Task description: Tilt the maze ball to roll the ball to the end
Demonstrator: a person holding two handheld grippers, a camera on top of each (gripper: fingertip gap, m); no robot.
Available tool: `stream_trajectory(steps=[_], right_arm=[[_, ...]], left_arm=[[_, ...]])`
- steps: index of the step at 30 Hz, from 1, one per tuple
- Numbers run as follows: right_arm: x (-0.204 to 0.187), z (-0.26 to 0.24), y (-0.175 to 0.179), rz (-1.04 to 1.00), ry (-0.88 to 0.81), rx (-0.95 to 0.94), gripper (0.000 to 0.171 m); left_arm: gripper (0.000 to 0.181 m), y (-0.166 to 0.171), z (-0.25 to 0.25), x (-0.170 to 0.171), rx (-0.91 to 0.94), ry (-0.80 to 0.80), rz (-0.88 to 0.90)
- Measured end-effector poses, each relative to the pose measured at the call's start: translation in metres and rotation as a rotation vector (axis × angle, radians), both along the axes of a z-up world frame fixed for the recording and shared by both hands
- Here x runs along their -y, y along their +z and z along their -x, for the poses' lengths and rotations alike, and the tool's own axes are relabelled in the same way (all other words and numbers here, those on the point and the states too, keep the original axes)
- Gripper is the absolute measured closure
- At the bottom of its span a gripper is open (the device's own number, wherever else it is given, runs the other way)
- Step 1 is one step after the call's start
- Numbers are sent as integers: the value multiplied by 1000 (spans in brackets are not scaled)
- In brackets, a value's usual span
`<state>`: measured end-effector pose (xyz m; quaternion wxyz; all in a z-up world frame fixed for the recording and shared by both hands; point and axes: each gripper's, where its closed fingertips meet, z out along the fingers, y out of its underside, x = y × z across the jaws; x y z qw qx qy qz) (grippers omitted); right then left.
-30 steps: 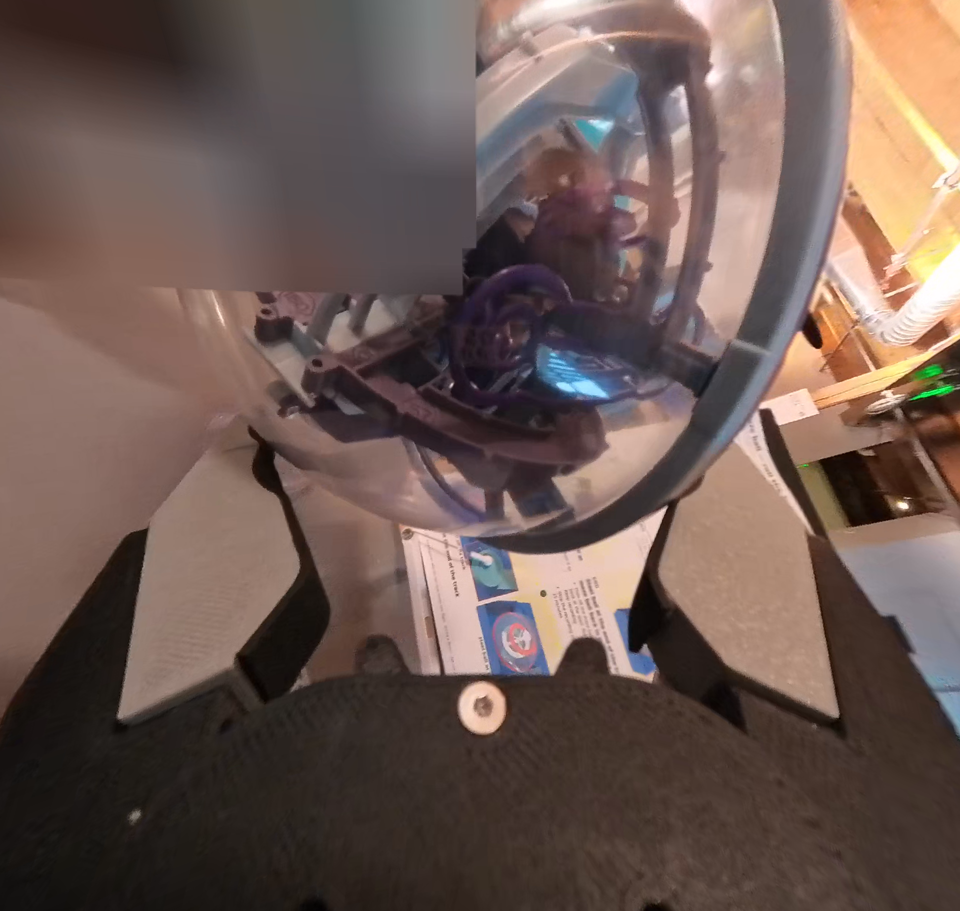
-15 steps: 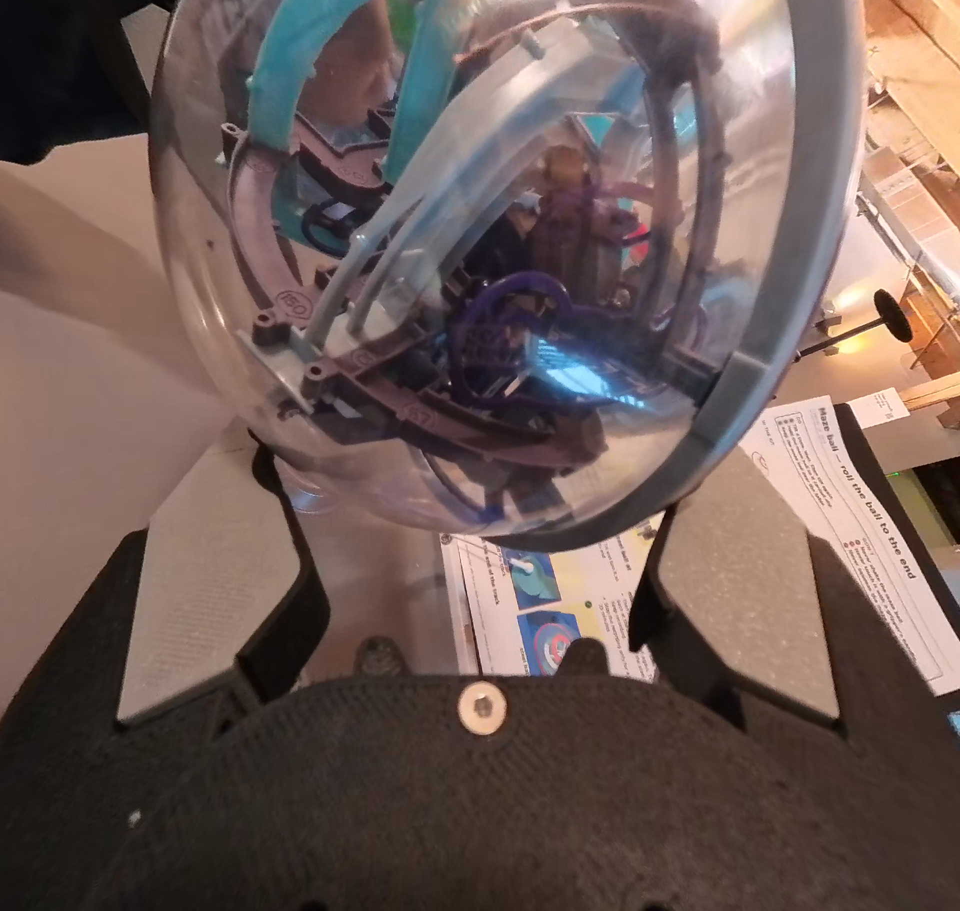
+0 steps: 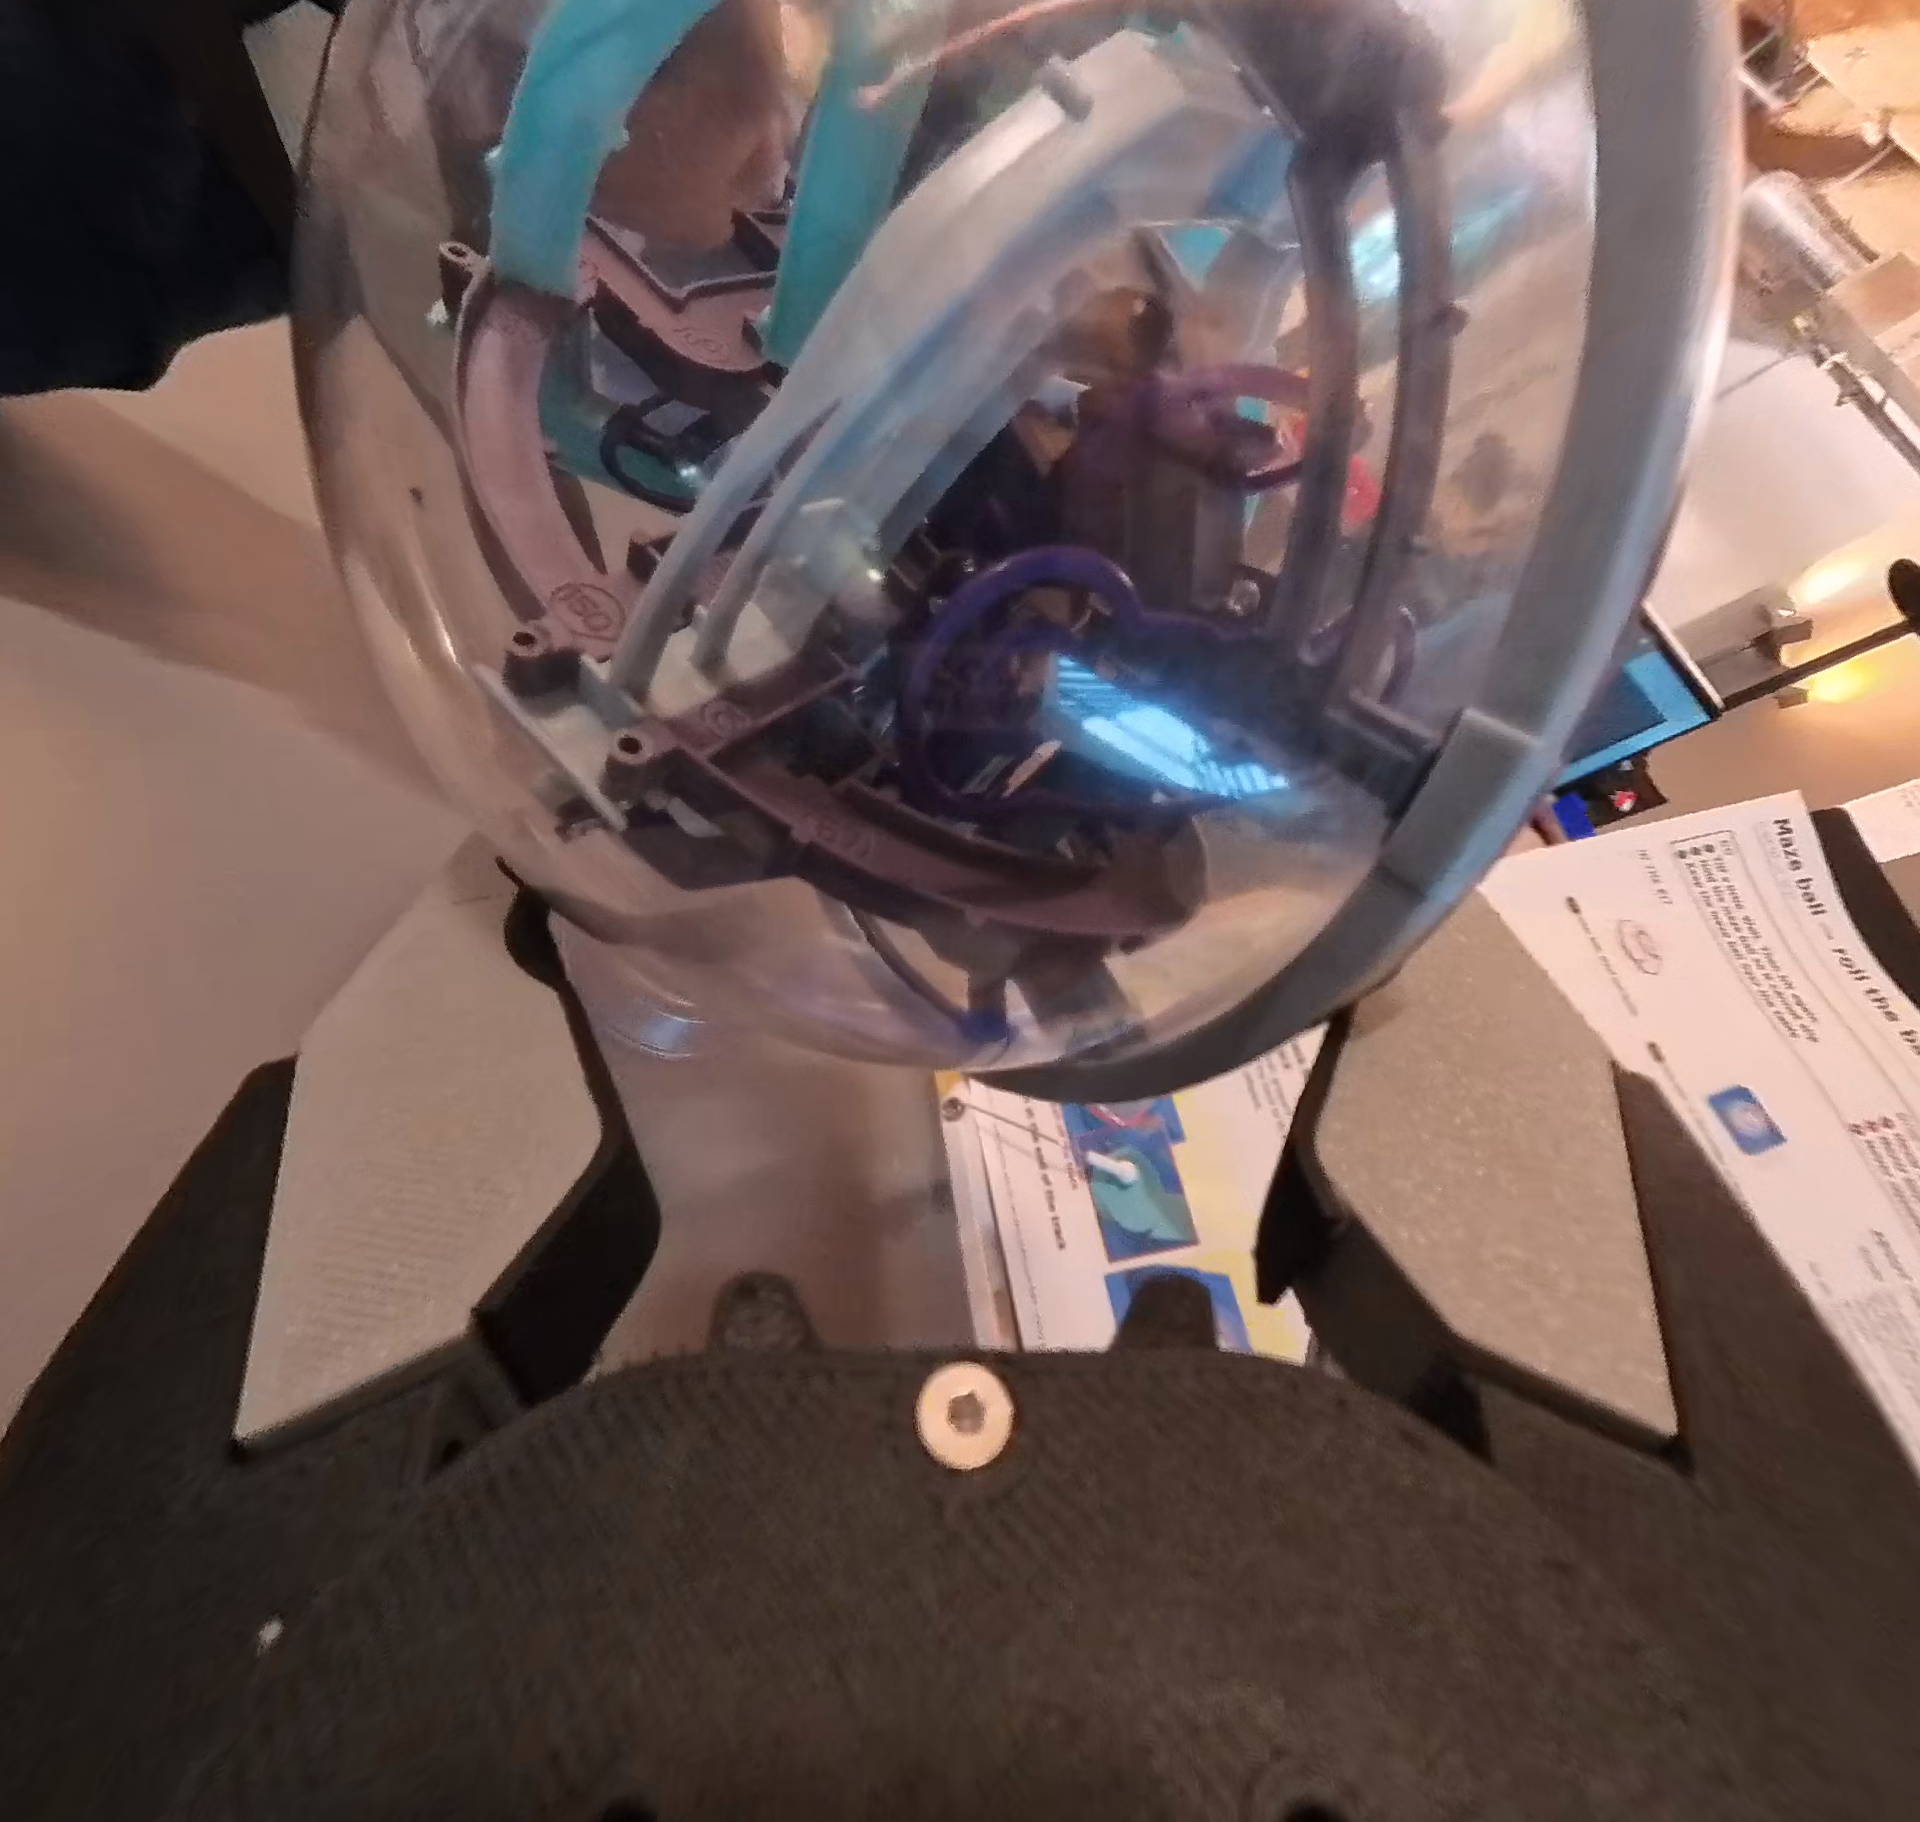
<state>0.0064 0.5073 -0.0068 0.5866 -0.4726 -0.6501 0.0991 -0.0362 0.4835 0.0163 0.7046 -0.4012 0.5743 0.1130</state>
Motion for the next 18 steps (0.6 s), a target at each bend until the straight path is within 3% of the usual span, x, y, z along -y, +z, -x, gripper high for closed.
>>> stream_trajectory(steps=[18], right_arm=[[1,10,-15,199,76,-11,22]], left_arm=[[53,-8,7,1,34,-38,150]])
